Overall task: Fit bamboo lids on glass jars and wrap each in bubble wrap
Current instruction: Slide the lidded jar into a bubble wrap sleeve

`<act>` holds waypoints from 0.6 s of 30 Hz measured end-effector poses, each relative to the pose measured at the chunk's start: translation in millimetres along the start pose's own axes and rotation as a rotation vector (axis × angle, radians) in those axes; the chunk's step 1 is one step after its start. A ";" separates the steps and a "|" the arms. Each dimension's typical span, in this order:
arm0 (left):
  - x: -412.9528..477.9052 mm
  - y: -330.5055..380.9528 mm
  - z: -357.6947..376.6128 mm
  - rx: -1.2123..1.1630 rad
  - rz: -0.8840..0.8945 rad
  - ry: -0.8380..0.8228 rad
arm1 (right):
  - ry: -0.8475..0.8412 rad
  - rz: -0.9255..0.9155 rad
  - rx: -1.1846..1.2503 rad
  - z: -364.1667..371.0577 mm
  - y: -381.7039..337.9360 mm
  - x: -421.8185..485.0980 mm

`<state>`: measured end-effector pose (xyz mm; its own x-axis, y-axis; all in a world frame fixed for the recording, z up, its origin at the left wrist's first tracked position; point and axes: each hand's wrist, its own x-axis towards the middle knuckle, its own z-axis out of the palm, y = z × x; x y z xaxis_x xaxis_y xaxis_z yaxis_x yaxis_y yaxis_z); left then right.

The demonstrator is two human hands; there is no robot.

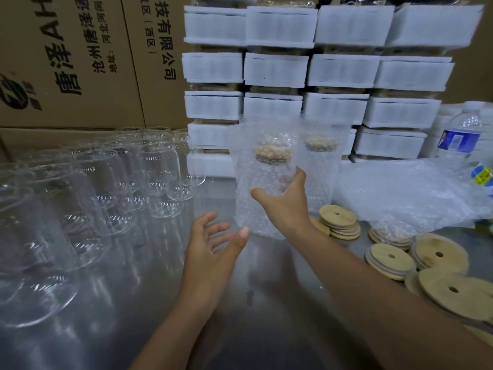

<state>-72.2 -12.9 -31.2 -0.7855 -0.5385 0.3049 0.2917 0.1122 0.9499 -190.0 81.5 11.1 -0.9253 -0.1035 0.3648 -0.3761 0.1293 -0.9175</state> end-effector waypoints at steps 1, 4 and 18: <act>0.1 0.3 -0.1 0.005 -0.002 0.001 | -0.001 -0.007 -0.008 1.2 0.1 -0.6; -1.0 0.7 -0.8 0.016 -0.006 -0.001 | 0.030 -0.022 -0.015 4.2 1.3 -2.8; -4.3 4.7 1.2 0.029 -0.070 0.043 | 0.138 -0.134 -0.198 8.0 -4.5 -18.2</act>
<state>-68.2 -9.0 -28.0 -0.7794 -0.5808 0.2350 0.2206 0.0967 0.9706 -171.0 74.9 7.3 -0.8594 0.0007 0.5114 -0.4851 0.3149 -0.8158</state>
